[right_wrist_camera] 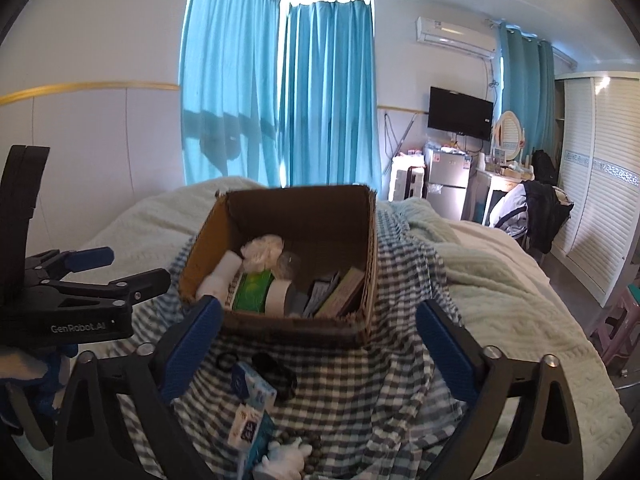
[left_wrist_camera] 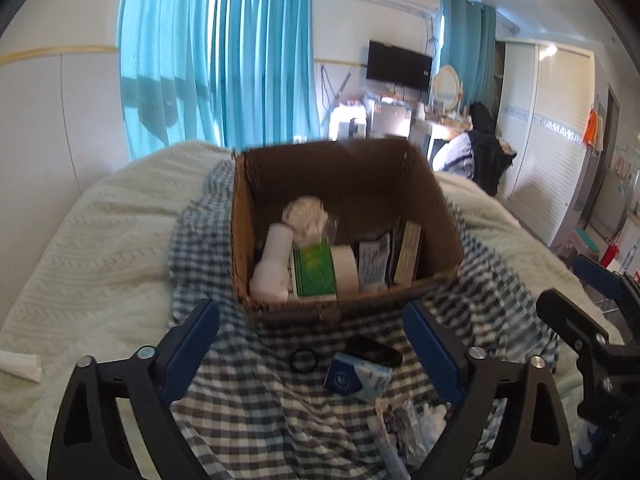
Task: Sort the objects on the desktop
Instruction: 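Move both open tools back toward the blue tissue pack and remaining items, then grasp the white red-printed packet with the left tool while the right grasps the silver blister pack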
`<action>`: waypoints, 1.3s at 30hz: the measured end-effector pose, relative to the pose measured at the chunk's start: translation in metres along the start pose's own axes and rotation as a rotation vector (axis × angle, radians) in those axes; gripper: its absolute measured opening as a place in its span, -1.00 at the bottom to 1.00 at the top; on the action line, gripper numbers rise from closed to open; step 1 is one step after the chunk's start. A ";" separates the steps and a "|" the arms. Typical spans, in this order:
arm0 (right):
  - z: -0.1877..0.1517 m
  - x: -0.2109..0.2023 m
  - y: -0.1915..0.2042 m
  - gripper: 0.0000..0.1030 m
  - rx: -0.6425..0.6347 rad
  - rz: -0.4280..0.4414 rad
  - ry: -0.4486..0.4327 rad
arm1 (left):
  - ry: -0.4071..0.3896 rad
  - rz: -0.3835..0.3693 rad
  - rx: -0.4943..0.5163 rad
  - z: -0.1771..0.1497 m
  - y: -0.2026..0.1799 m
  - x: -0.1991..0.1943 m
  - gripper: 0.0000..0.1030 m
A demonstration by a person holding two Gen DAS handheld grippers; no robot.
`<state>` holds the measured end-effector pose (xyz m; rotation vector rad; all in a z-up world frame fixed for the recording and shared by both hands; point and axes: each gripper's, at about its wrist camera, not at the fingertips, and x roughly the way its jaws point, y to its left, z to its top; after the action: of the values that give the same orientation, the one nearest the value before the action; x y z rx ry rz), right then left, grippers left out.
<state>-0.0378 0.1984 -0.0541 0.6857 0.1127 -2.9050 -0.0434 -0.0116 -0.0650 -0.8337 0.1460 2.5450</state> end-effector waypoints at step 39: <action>-0.130 0.099 0.038 -0.72 -0.018 0.187 0.516 | 0.481 -0.202 0.061 -0.085 -0.032 0.124 0.14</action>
<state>-0.0618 0.1616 -0.2159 1.3457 0.1237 -2.4841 -0.0718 0.0453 -0.2056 -1.3485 0.2724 2.1044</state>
